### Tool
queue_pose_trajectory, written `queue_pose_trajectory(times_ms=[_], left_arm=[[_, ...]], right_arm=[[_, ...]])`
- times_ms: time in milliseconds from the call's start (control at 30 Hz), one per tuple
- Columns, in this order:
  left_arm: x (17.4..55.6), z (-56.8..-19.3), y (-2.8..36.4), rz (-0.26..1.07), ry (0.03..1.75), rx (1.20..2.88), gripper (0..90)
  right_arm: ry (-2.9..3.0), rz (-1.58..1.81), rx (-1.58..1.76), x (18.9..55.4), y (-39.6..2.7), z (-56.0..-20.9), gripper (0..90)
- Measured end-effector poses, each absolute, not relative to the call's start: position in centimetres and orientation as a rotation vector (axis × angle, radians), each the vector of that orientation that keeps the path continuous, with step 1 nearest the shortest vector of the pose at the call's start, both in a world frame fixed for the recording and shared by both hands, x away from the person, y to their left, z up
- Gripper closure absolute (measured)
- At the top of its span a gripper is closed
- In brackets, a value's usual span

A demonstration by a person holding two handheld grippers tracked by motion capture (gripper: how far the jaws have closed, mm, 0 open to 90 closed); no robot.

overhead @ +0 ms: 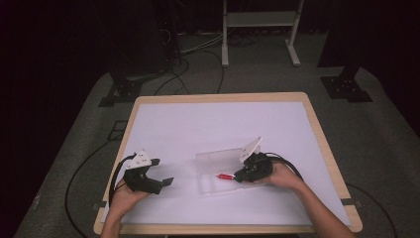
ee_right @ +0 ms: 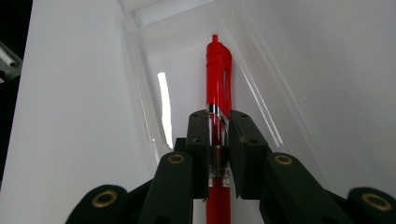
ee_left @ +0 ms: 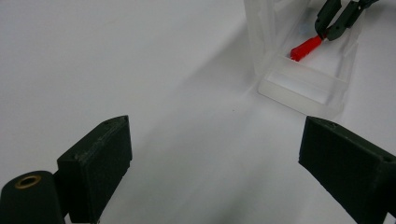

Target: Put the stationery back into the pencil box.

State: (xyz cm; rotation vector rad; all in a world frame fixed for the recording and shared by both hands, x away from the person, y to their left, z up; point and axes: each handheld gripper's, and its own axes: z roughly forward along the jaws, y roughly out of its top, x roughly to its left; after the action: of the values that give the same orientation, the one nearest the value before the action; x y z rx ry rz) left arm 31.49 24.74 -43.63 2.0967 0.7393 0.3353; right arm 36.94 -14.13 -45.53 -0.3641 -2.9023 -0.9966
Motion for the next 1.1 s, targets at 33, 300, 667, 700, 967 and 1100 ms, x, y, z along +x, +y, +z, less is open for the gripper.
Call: queue_pose_trajectory(times_ms=[33,300,667,700,967,1100], left_arm=[[31.5,-43.6,24.7,0.335,0.739,2.097,9.1],[31.4,-43.6,24.8,0.337,0.735,2.094,9.1],[31.3,-43.7,24.9,0.337,0.737,2.096,8.8],[31.2,-43.6,25.0,0.338,0.738,2.095,8.8],[31.3,-43.6,24.9,0.338,0.736,2.095,8.8],[31.3,-43.6,24.8,0.338,0.737,2.095,8.8]], right_arm=[[-2.902,-0.997,-0.364,36.9,-14.1,-45.5,77.5],[-2.89,-1.034,-0.403,36.9,-14.6,-44.9,67.9],[-2.887,-1.139,-0.48,36.6,-16.9,-43.1,59.7],[-2.888,-1.144,-0.492,36.5,-17.1,-43.0,58.5],[-2.882,-1.182,-0.573,36.0,-18.7,-42.1,53.7],[-2.881,-1.193,-0.599,35.9,-19.4,-41.9,51.1]])
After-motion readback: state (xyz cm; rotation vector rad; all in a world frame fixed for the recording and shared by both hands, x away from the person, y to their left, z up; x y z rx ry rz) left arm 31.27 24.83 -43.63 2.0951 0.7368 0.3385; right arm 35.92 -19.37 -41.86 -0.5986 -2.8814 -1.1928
